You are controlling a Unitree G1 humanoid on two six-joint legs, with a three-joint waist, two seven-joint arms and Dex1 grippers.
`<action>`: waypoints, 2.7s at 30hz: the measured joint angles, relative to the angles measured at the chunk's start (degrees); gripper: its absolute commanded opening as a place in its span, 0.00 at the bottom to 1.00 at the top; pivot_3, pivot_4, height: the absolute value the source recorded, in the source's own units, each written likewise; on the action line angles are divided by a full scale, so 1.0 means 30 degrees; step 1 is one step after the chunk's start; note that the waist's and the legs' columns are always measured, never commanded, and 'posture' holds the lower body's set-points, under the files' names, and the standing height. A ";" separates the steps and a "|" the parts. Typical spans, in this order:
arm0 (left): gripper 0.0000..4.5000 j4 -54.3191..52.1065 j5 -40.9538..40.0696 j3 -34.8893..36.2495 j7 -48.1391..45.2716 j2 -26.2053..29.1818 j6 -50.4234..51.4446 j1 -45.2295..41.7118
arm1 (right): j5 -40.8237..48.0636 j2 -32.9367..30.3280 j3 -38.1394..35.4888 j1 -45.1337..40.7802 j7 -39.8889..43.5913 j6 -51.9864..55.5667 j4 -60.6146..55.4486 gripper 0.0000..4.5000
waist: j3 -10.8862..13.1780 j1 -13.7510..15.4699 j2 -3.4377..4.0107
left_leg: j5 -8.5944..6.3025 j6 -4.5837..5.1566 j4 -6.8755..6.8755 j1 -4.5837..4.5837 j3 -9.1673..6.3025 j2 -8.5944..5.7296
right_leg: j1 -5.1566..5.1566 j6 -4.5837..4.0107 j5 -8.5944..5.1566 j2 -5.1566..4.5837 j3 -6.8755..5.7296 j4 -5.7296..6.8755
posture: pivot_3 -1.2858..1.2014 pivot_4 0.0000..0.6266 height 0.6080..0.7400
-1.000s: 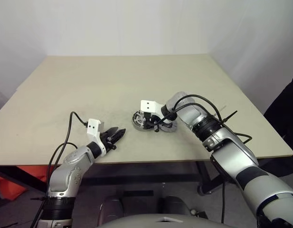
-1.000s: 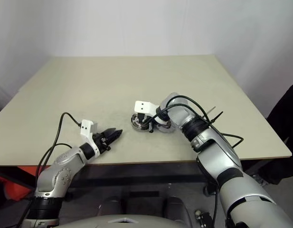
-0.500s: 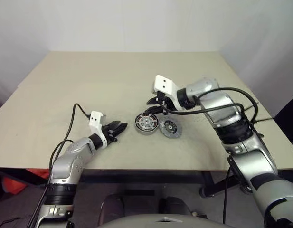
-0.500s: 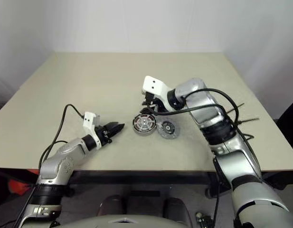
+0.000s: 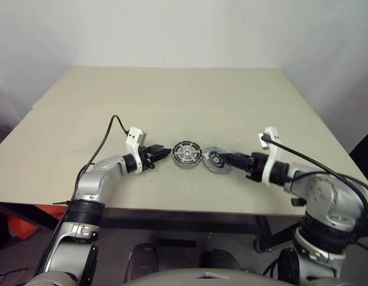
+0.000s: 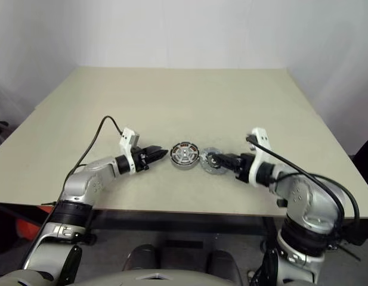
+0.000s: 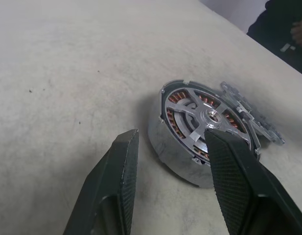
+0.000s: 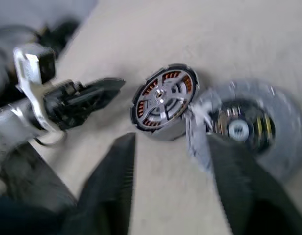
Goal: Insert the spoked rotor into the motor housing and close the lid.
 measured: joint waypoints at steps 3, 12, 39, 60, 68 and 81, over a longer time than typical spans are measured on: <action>0.50 0.0378 0.0246 -0.0461 -0.0467 -0.0087 -0.0030 -0.0298 | 0.2848 0.2284 -0.2404 0.0521 -0.2969 0.0005 0.0329 0.92 | -0.0007 -0.0104 0.0008 | 0.0031 -0.0051 -0.0022 0.0004 -0.0065 -0.0006 | -0.0031 0.0002 0.0001 -0.0001 0.0002 -0.0001 | 0.52 0.00 1.00; 0.50 0.0409 0.0637 -0.0780 -0.1216 0.0870 0.0400 -0.0412 | 1.1029 0.4941 -0.5660 0.1772 -1.3000 0.0005 0.3318 0.98 | -0.0040 -0.0124 0.0064 | 0.0102 -0.0170 -0.0138 -0.0033 -0.0074 -0.0041 | -0.0092 0.0002 0.0002 -0.0012 -0.0011 -0.0004 | 0.52 0.00 1.00; 0.50 -0.0675 0.0824 -0.1055 -0.1728 0.2559 0.2259 -0.0890 | 1.7371 0.4509 -0.0349 0.1164 -1.8887 -1.0768 0.9990 0.99 | -0.0067 -0.0283 0.0040 | 0.0079 -0.0134 -0.0138 -0.0068 -0.0075 -0.0182 | -0.0128 0.0043 -0.0031 -0.0044 -0.0026 -0.0091 | 0.52 0.00 1.00; 0.50 -0.0873 0.0981 -0.0655 -0.0586 0.1863 0.2051 -0.0945 | 1.9079 0.5165 0.2812 -0.3383 -2.1828 -1.4142 0.8745 0.99 | -0.0072 -0.0251 0.0043 | 0.0009 -0.0016 -0.0143 -0.0345 -0.0109 -0.0166 | -0.0305 -0.0093 0.0039 0.0012 -0.0073 0.0008 | 0.52 0.00 1.00; 0.50 -0.0837 0.0968 0.0611 0.0102 0.2189 0.1764 -0.0925 | 1.9014 0.4803 0.4921 -0.3385 -2.2929 -1.3216 0.9670 0.99 | -0.0071 -0.0242 0.0044 | 0.0045 -0.0081 -0.0100 -0.0346 -0.0122 -0.0170 | -0.0288 0.0044 -0.0038 -0.0003 -0.0062 0.0020 | 0.52 0.00 1.00; 0.50 -0.1087 0.0902 0.1149 0.0522 0.1016 0.1349 0.0095 | 0.1311 -0.5422 1.8328 -0.3803 -0.8641 -2.0596 0.9997 0.99 | -0.0063 -0.0192 0.0018 | 0.0034 -0.0061 0.0043 -0.0417 -0.0149 -0.0172 | -0.0211 0.0113 0.0007 -0.0016 -0.0045 0.0018 | 0.52 0.00 1.00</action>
